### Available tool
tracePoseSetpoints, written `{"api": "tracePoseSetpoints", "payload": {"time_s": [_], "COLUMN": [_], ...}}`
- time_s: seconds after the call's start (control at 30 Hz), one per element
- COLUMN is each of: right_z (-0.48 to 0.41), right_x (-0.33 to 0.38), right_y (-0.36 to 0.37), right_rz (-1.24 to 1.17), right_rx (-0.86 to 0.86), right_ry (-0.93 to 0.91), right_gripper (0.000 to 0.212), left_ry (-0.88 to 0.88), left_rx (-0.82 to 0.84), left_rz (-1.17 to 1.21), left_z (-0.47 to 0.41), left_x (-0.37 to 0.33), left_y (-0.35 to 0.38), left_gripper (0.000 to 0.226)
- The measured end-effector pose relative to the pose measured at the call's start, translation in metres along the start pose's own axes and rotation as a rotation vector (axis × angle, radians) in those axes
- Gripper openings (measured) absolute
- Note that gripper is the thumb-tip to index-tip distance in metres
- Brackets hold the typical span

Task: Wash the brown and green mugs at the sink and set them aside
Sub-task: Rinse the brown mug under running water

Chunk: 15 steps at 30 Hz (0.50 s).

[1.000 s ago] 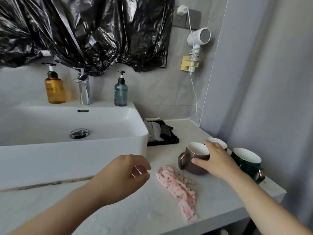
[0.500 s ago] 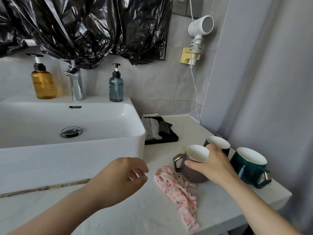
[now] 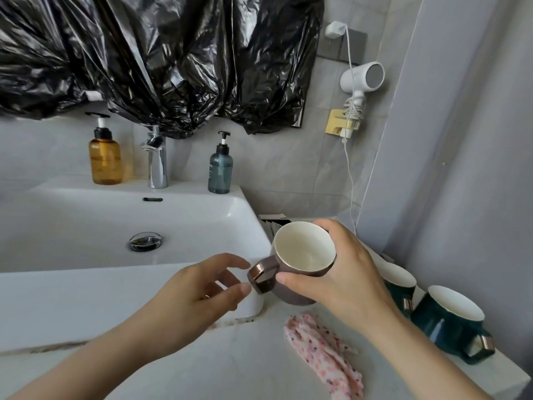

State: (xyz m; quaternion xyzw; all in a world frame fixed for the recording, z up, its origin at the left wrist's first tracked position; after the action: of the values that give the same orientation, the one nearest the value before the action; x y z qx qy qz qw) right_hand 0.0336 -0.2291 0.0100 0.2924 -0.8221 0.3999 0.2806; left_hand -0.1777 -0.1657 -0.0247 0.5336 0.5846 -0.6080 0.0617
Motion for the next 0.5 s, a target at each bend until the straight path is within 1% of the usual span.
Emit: {"api": "tracePoseSetpoints", "payload": {"time_s": [0.13, 0.2, 0.27, 0.3, 0.4, 0.5], "right_z": [-0.010, -0.016, -0.023, -0.027, -0.040, -0.052], "right_x": [0.030, 0.043, 0.055, 0.060, 0.074, 0.086], "right_y": [0.031, 0.050, 0.068, 0.076, 0.100, 0.121], "right_rz": [-0.060, -0.086, -0.106, -0.110, -0.116, -0.142], "right_rx": [0.066, 0.098, 0.125, 0.133, 0.155, 0.186], "right_ry": [-0.064, -0.094, -0.123, -0.138, -0.172, -0.212], "right_gripper": [0.074, 0.076, 0.080, 0.082, 0.082, 0.077], "left_ry": [-0.055, -0.087, -0.115, -0.125, -0.158, -0.184], "left_rx": [0.034, 0.041, 0.030, 0.022, 0.004, -0.009], "left_rz": [0.213, 0.279, 0.311, 0.316, 0.305, 0.307], "left_z": [0.015, 0.023, 0.028, 0.029, 0.034, 0.038], "left_x": [0.012, 0.022, 0.033, 0.037, 0.052, 0.066], "left_y": [-0.031, -0.048, -0.064, -0.072, -0.092, -0.108], "left_gripper": [0.007, 0.020, 0.030, 0.029, 0.019, 0.021]}}
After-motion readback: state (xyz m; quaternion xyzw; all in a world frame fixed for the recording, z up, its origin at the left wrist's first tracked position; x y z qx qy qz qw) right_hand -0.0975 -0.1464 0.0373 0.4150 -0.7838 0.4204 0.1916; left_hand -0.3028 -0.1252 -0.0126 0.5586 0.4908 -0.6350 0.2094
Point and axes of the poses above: each hand's wrist, its own z-axis away from the middle knuckle, its own y-axis out of the palm, x = y × z, the point moved 3 cm from there along -z, towards the middle knuckle, and after that the axes turned 12 degrees about -z, right-handed, at the moved point
